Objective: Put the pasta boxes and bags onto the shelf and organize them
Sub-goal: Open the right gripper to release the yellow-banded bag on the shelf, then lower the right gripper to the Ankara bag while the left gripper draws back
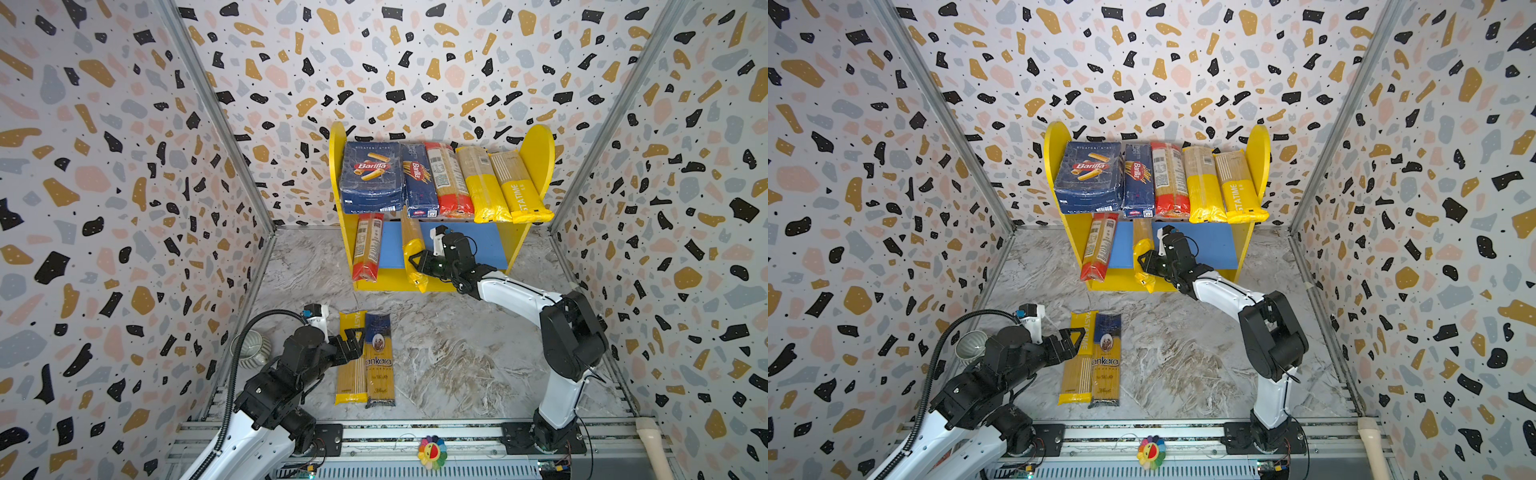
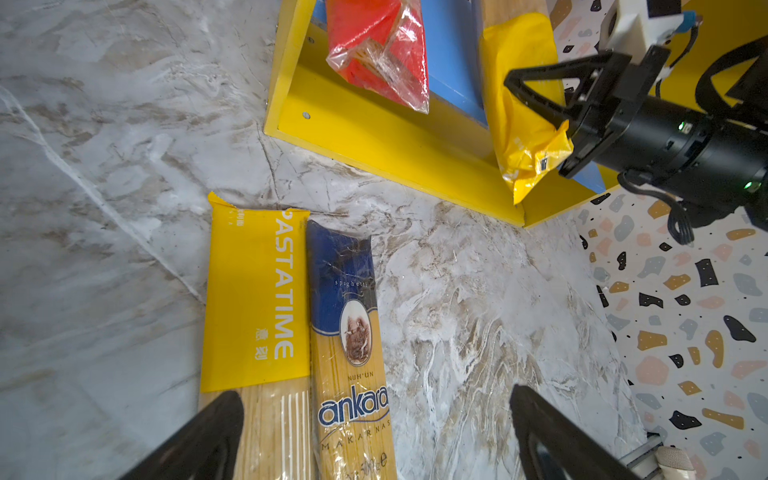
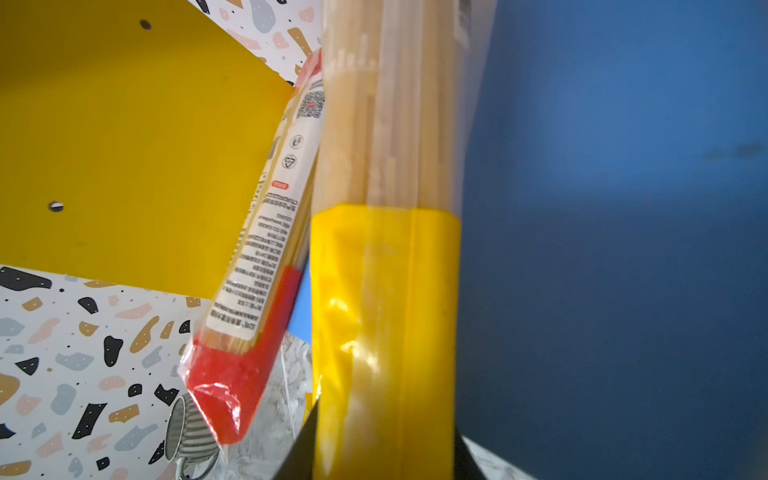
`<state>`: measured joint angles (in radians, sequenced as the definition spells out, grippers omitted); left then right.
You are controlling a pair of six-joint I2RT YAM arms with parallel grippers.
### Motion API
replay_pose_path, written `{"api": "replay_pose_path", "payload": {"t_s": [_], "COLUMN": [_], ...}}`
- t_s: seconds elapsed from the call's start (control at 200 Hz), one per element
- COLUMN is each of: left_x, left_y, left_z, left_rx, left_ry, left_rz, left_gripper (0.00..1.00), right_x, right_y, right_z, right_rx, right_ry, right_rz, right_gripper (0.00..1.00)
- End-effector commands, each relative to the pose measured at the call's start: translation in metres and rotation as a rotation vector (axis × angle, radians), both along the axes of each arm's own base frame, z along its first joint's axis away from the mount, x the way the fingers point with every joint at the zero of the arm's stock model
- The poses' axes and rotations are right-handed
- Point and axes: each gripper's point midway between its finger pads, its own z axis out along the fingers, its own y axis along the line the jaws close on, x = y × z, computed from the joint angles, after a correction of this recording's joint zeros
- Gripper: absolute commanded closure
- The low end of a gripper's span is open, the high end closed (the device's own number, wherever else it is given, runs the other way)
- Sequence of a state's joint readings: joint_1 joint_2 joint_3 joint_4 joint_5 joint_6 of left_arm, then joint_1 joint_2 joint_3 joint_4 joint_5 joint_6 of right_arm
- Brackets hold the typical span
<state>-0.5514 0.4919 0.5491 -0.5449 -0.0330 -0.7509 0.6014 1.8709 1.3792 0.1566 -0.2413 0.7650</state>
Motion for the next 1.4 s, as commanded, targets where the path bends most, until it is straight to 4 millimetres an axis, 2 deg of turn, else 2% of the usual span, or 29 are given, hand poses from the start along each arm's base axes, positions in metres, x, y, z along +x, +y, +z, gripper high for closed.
{"api": "replay_pose_path", "payload": {"t_s": [0.0, 0.23, 0.295, 0.481, 0.611, 0.756, 0.901, 1.006, 1.106, 1.226, 1.307, 1.397], "left_x": [0.002, 0.000, -0.001, -0.003, -0.005, -0.008, -0.011, -0.014, -0.016, -0.020, -0.022, -0.026], "left_y": [-0.004, -0.006, -0.006, -0.006, -0.004, 0.000, 0.007, 0.012, 0.018, 0.033, 0.035, 0.038], "left_z": [0.000, 0.005, 0.007, 0.009, 0.011, 0.016, 0.017, 0.014, 0.017, 0.036, 0.048, 0.061], "left_rx": [-0.010, -0.018, -0.024, -0.028, -0.030, -0.030, -0.035, -0.037, -0.017, 0.067, 0.094, 0.110], "left_ry": [-0.021, -0.032, -0.042, -0.046, -0.048, -0.054, -0.052, -0.039, -0.038, -0.048, -0.044, -0.045], "left_rz": [-0.021, -0.038, -0.041, -0.045, -0.042, -0.028, 0.003, 0.029, 0.040, 0.068, 0.063, 0.055], "left_gripper": [0.00, 0.01, 0.00, 0.00, 0.01, 0.01, 0.01, 0.01, 0.01, 0.00, 0.01, 0.00], "right_x": [0.015, 0.033, 0.033, 0.026, 0.019, -0.004, -0.045, -0.096, -0.156, -0.224, -0.258, -0.287], "right_y": [0.021, 0.034, 0.033, 0.030, 0.024, 0.014, 0.005, 0.005, 0.013, 0.023, 0.027, 0.035], "right_z": [0.087, 0.076, 0.076, 0.080, 0.083, 0.083, 0.078, 0.061, 0.030, -0.013, -0.041, -0.069], "right_rx": [0.101, 0.039, 0.030, 0.011, 0.009, -0.010, -0.046, -0.092, -0.176, -0.279, -0.306, -0.315], "right_ry": [-0.213, -0.183, -0.184, -0.204, -0.205, -0.209, -0.200, -0.191, -0.169, -0.137, -0.101, -0.058], "right_rz": [-0.013, -0.099, -0.118, -0.139, -0.140, -0.128, -0.094, -0.047, 0.032, 0.135, 0.181, 0.227], "right_gripper": [0.83, 0.80, 0.73, 0.37, 0.32, 0.28, 0.26, 0.22, 0.20, 0.15, 0.13, 0.12]}}
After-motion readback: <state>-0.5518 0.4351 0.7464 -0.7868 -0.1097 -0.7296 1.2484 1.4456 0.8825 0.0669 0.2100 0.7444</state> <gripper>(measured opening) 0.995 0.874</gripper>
